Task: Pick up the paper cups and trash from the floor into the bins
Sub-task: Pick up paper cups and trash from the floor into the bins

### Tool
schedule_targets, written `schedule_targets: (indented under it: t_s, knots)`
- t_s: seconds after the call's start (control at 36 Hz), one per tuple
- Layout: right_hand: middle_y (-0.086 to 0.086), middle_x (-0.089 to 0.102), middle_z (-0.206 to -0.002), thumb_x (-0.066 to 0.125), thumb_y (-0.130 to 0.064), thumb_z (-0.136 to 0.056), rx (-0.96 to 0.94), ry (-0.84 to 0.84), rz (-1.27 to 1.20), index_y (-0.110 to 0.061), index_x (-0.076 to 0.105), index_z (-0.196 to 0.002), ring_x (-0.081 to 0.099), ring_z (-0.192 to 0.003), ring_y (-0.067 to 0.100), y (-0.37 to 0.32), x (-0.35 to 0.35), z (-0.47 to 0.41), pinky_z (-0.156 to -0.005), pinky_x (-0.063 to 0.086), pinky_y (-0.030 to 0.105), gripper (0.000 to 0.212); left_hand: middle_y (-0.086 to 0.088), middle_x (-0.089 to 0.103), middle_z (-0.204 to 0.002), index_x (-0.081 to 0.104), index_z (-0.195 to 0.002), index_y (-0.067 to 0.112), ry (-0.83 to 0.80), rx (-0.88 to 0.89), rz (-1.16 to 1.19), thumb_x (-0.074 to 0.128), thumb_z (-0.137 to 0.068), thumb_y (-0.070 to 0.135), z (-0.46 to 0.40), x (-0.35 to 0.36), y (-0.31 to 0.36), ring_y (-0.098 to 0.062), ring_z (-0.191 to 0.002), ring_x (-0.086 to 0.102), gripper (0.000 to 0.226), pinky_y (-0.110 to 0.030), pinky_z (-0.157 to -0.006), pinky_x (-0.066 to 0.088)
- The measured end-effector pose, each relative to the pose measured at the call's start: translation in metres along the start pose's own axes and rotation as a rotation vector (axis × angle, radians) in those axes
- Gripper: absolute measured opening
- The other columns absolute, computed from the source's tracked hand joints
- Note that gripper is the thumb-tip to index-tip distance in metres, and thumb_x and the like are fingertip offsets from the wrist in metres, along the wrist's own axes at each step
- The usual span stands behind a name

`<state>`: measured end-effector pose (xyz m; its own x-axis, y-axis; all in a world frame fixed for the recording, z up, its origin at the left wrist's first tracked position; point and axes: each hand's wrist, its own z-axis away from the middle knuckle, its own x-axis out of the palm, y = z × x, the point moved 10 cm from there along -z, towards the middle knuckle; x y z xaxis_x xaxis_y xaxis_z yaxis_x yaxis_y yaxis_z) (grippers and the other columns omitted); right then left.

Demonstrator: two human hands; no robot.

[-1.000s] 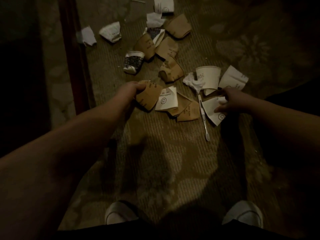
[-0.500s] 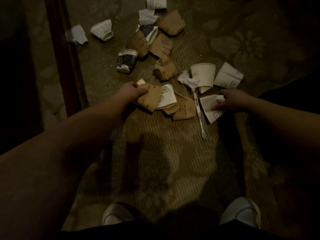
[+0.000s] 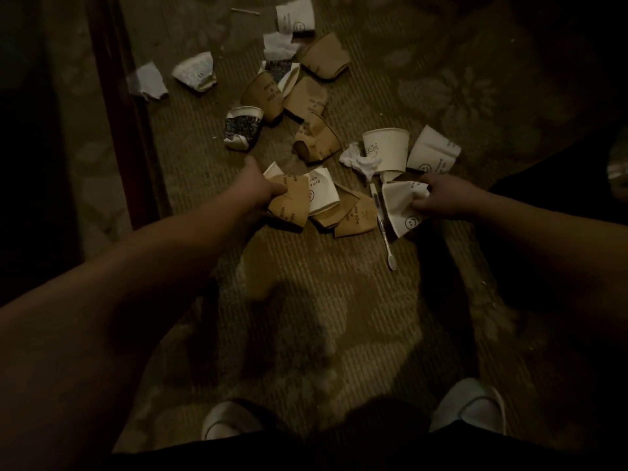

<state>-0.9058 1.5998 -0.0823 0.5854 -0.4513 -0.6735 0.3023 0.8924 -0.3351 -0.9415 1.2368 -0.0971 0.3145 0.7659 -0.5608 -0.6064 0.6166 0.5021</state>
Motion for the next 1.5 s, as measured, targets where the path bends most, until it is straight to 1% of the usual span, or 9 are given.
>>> schedule_targets:
  t_s: [0.11,0.22,0.33,0.56,0.69,0.92,1.14,1.36,1.5]
  knots:
    - [0.008,0.065,-0.109,0.071,-0.036,-0.085,-0.029,0.04,0.005,-0.016,0.06,-0.118,0.06,-0.097,0.023,-0.017,-0.019,0.009,-0.074,0.047,0.033,0.04,-0.014,0.052,-0.136,0.04,-0.14,0.01,-0.007,0.038,0.064,0.076,-0.086,0.022,0.009,-0.016,0.023,-0.032,-0.115,0.058,0.067,-0.033,-0.065,0.053]
    - [0.004,0.062,-0.11,0.07,-0.038,-0.087,-0.069,0.045,0.006,-0.018,0.057,-0.126,0.057,-0.093,0.019,-0.043,-0.047,0.02,-0.069,0.041,0.029,0.045,-0.012,0.056,-0.134,0.044,-0.141,0.012,0.013,0.096,0.144,0.076,-0.087,0.025,0.019,-0.04,0.065,-0.029,-0.109,0.061,0.064,-0.043,-0.08,0.058]
    - [0.008,0.062,-0.121,0.071,-0.036,-0.087,-0.113,0.106,-0.017,-0.016,0.054,-0.132,0.059,-0.093,0.019,-0.073,-0.089,0.042,-0.071,0.048,0.031,0.052,-0.006,0.057,-0.132,0.046,-0.139,0.017,0.032,0.134,0.235,0.078,-0.084,0.029,0.035,-0.053,0.11,-0.027,-0.11,0.062,0.065,-0.048,-0.093,0.054]
    - [0.0,0.061,-0.098,0.068,-0.033,-0.089,-0.143,0.243,-0.052,-0.021,0.054,-0.117,0.058,-0.081,0.012,-0.083,-0.165,0.127,-0.062,0.046,0.027,0.034,-0.006,0.062,-0.126,0.046,-0.138,0.017,-0.101,0.27,0.368,0.082,-0.077,0.032,0.086,-0.035,0.204,-0.024,-0.106,0.066,0.072,-0.046,-0.09,0.057]
    - [0.0,0.064,-0.108,0.071,-0.029,-0.088,-0.076,0.332,-0.135,-0.02,0.053,-0.127,0.064,-0.092,0.015,-0.045,-0.215,0.192,-0.078,0.055,0.035,0.044,-0.003,0.06,-0.12,0.043,-0.136,0.016,-0.191,0.378,0.399,0.079,-0.082,0.027,0.128,-0.013,0.274,-0.024,-0.102,0.066,0.066,-0.046,-0.085,0.059]
    - [-0.016,0.055,-0.095,0.069,-0.031,-0.089,0.079,0.519,-0.24,-0.029,0.05,-0.129,0.057,-0.086,0.004,0.037,-0.257,0.278,-0.067,0.046,0.028,0.045,-0.002,0.055,-0.121,0.039,-0.14,0.019,-0.415,0.482,0.354,0.077,-0.085,0.023,0.204,0.062,0.348,-0.022,-0.094,0.066,0.067,-0.039,-0.065,0.063]
    - [-0.005,0.056,-0.108,0.07,-0.03,-0.089,0.23,0.685,-0.262,-0.023,0.047,-0.138,0.054,-0.082,0.003,0.118,-0.269,0.327,-0.063,0.04,0.023,0.054,-0.008,0.054,-0.132,0.036,-0.142,0.023,-0.543,0.534,0.225,0.075,-0.086,0.022,0.264,0.146,0.387,-0.026,-0.1,0.065,0.068,-0.048,-0.075,0.062]
    - [0.006,0.058,-0.123,0.072,-0.029,-0.084,0.381,0.686,-0.244,-0.016,0.048,-0.138,0.058,-0.1,0.022,0.184,-0.251,0.321,-0.079,0.045,0.031,0.061,-0.009,0.055,-0.135,0.037,-0.141,0.017,-0.474,0.665,-0.08,0.075,-0.085,0.033,0.288,0.224,0.393,-0.031,-0.118,0.058,0.069,-0.047,-0.093,0.054]
    - [0.013,0.045,-0.143,0.073,-0.033,-0.083,0.421,0.619,-0.256,-0.015,0.039,-0.147,0.054,-0.12,0.031,0.211,-0.236,0.301,-0.088,0.046,0.035,0.075,-0.014,0.051,-0.14,0.031,-0.143,0.016,-0.425,0.691,-0.281,0.072,-0.084,0.041,0.286,0.249,0.392,-0.036,-0.126,0.051,0.077,-0.05,-0.103,0.046]
